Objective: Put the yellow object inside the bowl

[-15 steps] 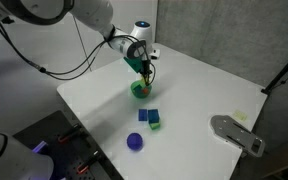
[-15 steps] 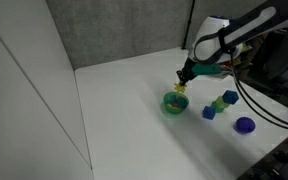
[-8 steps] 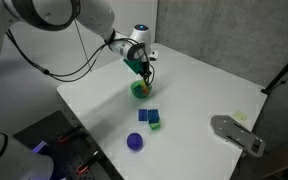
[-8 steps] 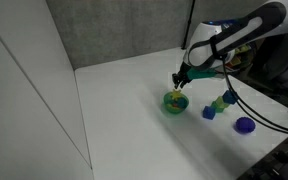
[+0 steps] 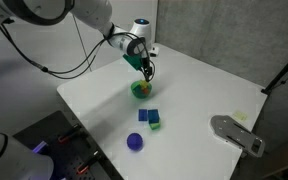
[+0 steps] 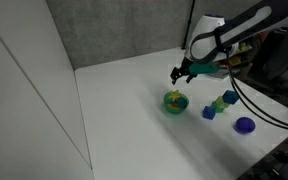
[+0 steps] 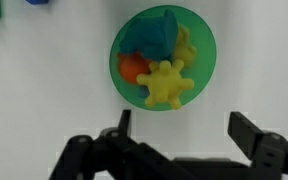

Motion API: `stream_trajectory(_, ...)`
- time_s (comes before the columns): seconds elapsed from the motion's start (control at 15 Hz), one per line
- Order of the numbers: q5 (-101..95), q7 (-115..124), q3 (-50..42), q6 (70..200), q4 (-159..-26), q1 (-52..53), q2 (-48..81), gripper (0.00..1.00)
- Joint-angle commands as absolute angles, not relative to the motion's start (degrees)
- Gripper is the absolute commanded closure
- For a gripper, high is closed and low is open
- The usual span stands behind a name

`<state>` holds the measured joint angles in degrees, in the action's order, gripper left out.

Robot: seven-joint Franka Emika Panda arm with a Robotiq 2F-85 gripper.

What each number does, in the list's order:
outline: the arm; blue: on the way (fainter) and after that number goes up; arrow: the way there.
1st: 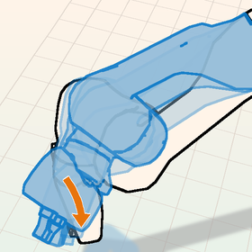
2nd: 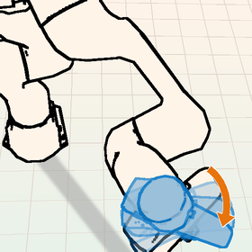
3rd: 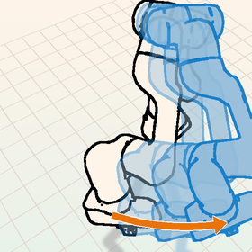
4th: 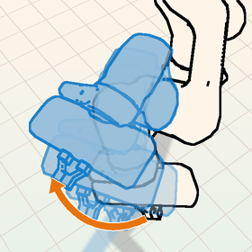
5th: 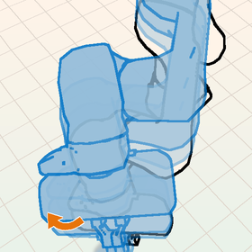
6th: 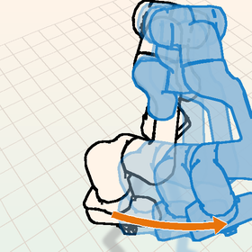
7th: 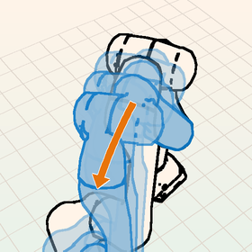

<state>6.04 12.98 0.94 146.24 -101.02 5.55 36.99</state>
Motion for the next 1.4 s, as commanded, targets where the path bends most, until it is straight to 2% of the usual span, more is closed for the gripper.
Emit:
stream_trajectory(0.0, 6.48, 10.6, 1.34, 141.32, -106.65, 3.73, 28.27, 0.0)
stream_trajectory(0.87, 3.44, 4.43, -1.49, 121.8, -127.03, -0.25, -0.46, 0.0)
stream_trajectory(1.33, -2.87, 3.86, -1.89, 106.81, -128.64, -2.08, -15.72, 0.0)
